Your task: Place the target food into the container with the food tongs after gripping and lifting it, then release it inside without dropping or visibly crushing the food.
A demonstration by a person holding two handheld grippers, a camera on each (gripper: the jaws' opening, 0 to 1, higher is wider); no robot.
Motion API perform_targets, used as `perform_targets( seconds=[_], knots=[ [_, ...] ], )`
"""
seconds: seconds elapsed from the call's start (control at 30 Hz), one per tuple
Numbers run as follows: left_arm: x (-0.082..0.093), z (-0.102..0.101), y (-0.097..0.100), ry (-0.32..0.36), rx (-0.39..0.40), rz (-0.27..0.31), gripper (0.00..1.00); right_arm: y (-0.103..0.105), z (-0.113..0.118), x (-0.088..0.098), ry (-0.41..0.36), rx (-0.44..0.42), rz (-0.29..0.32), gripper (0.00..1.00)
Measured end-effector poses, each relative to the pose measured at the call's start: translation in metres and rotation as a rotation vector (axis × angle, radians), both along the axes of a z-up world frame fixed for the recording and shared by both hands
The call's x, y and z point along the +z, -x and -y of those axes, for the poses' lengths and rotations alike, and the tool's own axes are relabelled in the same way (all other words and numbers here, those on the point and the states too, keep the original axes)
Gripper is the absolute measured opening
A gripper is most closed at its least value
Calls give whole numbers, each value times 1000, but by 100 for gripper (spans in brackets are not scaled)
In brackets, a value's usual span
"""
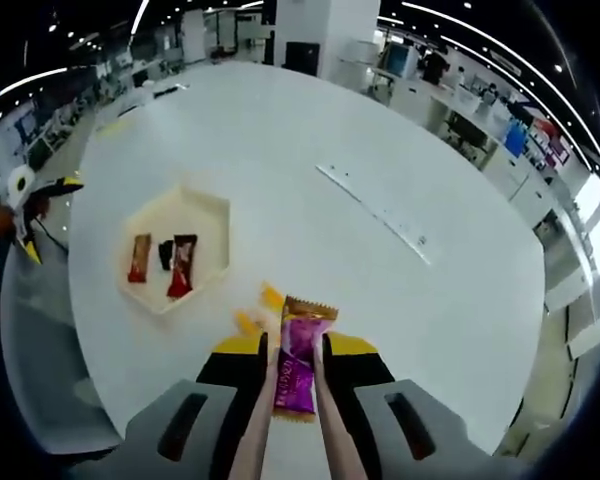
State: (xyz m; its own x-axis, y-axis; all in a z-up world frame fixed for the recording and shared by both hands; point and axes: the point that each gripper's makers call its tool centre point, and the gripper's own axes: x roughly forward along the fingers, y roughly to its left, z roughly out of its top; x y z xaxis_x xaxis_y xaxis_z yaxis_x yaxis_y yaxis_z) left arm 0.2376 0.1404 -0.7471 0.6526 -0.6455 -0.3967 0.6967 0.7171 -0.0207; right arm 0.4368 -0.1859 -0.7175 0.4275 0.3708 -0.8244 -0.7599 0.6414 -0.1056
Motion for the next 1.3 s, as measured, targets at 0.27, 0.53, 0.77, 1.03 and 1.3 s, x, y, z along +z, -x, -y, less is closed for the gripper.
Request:
perform_targets(
  seconds=[0.27,0.53,0.77,1.03,1.3],
  knots=[
    [0,1,1,-2,-5,2,99,-2,-27,6,-15,35,0,21],
    [0,1,1,-2,-5,4,99,-3,-59,11,-36,76,8,21],
    [0,1,1,-1,-8,5,99,-2,-89,11,-48,116,4,21],
    [0,2,2,-12,-12,8,99,-2,-127,12,-46,172,-2,21],
    [1,1,0,-12,-6,11,99,3,-160,16,-25,256,3,21]
  ],
)
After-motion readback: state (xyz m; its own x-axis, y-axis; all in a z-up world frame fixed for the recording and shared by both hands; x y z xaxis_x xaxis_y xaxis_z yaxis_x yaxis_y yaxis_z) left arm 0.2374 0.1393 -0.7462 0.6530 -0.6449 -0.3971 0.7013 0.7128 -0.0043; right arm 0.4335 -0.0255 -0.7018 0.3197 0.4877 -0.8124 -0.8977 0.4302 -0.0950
